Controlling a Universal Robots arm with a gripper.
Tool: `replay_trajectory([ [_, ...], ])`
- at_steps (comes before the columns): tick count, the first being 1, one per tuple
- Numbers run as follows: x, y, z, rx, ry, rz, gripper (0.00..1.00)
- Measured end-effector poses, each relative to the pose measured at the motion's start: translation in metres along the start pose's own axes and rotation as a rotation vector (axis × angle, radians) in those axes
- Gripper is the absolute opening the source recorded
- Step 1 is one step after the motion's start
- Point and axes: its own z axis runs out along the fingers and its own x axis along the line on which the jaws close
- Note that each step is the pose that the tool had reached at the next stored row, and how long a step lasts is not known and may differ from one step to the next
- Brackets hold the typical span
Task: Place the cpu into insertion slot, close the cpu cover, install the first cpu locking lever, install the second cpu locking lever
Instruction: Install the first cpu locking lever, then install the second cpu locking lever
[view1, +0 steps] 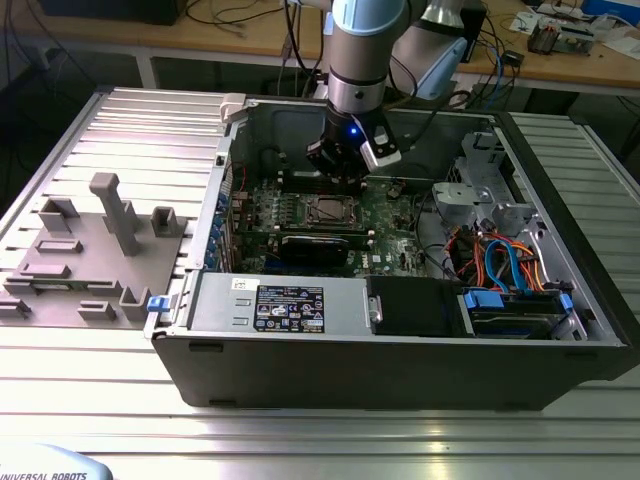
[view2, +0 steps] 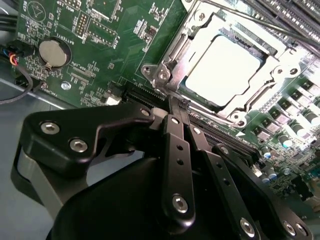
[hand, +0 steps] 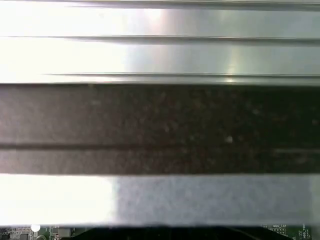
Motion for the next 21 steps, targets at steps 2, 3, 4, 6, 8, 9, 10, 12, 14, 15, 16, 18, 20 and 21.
replay_trajectory([
  [2,0.0000,-0.0013,-0.0002,0.0003,0.0002,0.000,0.11],
  [3,0.0000,-0.0018,-0.0001,0.0002,0.0001,0.000,0.11],
  [4,0.0000,-0.0019,-0.0001,0.0001,0.0000,0.000,0.11],
  [6,0.0000,-0.0020,-0.0001,0.0002,0.0001,0.000,0.11],
  [8,0.0000,-0.0020,-0.0001,0.0002,0.0001,0.000,0.11],
  [9,0.0000,-0.0020,-0.0001,0.0002,0.0001,0.000,0.11],
  [10,0.0000,-0.0021,-0.0001,0.0002,0.0001,0.000,0.11],
  [12,0.0000,-0.0022,-0.0001,0.0002,0.0001,0.000,0.11],
  [14,0.0000,-0.0023,-0.0001,0.0002,0.0001,0.000,0.11],
  [15,0.0000,-0.0025,-0.0002,0.0001,0.0001,0.000,0.11],
  [16,0.0000,-0.0028,-0.0002,0.0002,0.0001,0.000,0.11],
  [18,0.0000,-0.0032,-0.0002,0.0003,0.0001,0.000,0.11],
  [20,0.0000,-0.0039,-0.0003,0.0002,0.0001,0.000,0.11],
  [21,0.0000,-0.0043,-0.0003,0.0003,0.0001,0.000,0.11],
])
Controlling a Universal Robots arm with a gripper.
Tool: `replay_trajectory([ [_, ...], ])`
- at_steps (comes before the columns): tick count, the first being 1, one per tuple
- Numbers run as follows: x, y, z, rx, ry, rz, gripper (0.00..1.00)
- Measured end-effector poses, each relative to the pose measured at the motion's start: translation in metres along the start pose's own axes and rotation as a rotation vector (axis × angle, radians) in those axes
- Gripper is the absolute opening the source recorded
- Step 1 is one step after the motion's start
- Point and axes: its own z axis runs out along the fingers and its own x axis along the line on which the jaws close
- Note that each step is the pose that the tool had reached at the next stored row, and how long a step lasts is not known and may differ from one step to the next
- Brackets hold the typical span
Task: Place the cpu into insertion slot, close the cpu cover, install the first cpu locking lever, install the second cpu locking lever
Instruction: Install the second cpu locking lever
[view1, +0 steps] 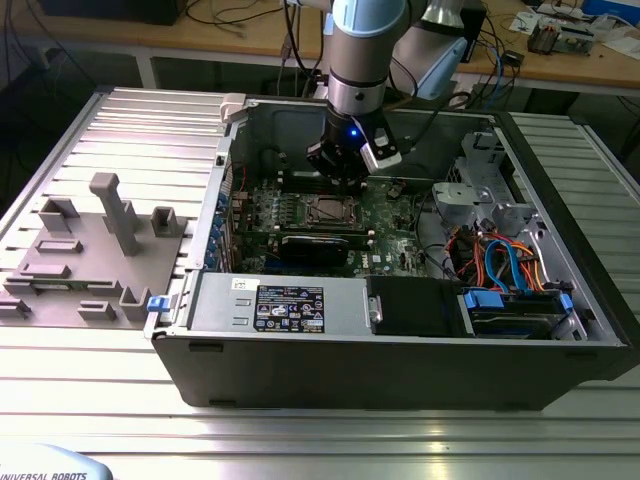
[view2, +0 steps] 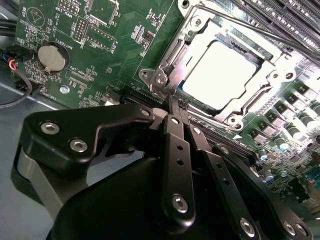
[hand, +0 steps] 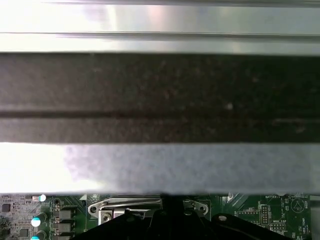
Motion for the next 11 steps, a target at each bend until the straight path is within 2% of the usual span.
replay_trajectory([
  [4,0.0000,0.0002,-0.0037,0.0000,0.0001,0.000,0.11],
  [8,-0.0003,0.0011,-0.0152,0.0000,0.0000,0.000,0.11],
  [11,-0.0004,0.0015,-0.0204,0.0001,0.0001,0.000,0.11],
])
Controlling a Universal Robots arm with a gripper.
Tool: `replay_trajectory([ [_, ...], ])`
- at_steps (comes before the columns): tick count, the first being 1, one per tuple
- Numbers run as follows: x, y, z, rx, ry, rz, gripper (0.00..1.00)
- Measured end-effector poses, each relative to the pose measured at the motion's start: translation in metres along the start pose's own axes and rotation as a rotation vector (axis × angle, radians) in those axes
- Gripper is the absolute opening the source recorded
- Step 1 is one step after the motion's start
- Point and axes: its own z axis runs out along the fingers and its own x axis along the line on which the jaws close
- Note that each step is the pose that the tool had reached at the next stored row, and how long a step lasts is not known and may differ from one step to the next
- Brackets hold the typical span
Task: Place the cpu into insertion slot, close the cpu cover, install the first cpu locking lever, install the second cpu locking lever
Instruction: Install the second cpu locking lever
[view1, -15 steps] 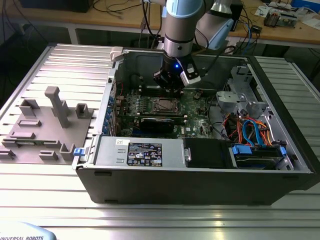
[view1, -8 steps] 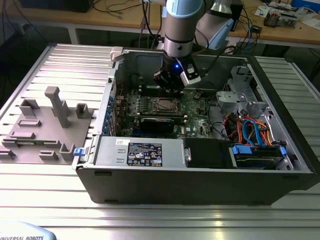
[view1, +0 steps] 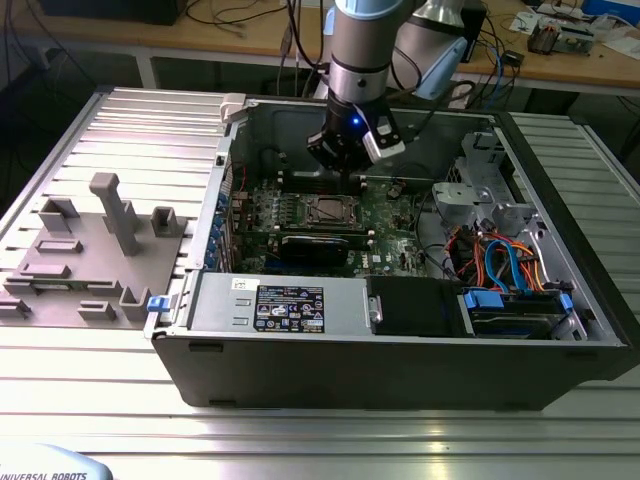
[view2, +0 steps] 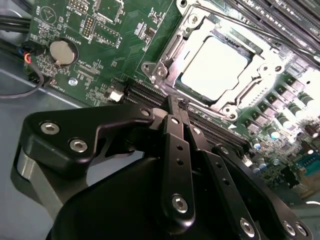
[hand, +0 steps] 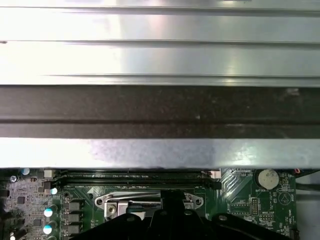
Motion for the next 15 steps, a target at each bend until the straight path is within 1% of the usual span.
replay_trajectory([
  [2,0.0000,0.0001,-0.0009,0.0000,-0.0001,0.000,0.11],
  [15,0.0000,-0.0007,-0.0012,0.0002,0.0000,0.000,0.11],
])
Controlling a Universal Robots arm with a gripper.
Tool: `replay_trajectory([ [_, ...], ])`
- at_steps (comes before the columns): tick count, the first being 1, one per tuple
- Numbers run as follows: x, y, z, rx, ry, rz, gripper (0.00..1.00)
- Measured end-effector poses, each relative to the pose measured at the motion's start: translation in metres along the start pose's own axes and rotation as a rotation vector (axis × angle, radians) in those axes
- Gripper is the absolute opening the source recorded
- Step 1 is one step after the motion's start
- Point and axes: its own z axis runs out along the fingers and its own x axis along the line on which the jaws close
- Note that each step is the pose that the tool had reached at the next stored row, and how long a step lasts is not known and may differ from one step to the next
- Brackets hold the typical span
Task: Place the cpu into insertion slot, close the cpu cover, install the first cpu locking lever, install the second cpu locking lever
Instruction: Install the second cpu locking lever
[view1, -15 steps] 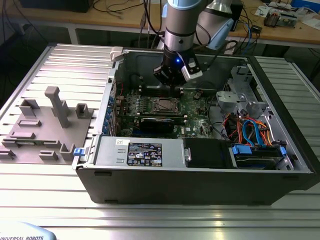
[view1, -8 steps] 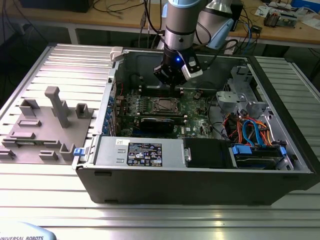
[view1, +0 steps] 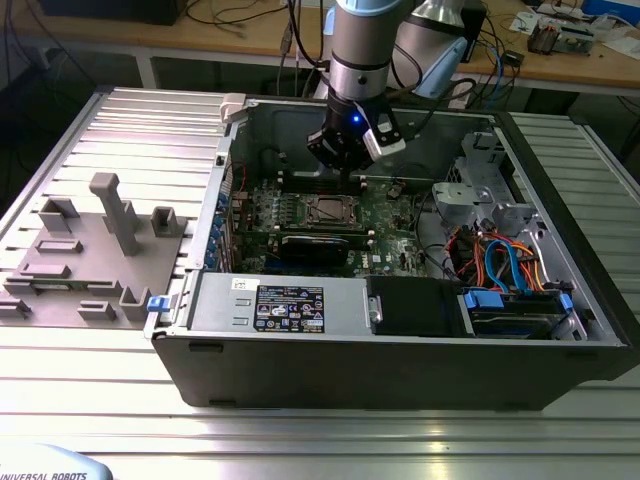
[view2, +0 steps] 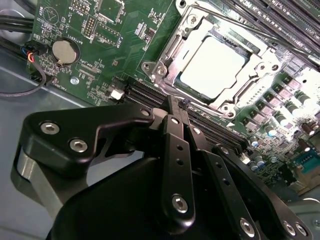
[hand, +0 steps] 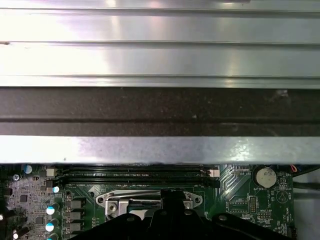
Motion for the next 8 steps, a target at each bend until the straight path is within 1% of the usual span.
replay_trajectory([
  [8,0.0000,-0.0060,0.0000,0.0000,0.0000,0.000,0.11],
])
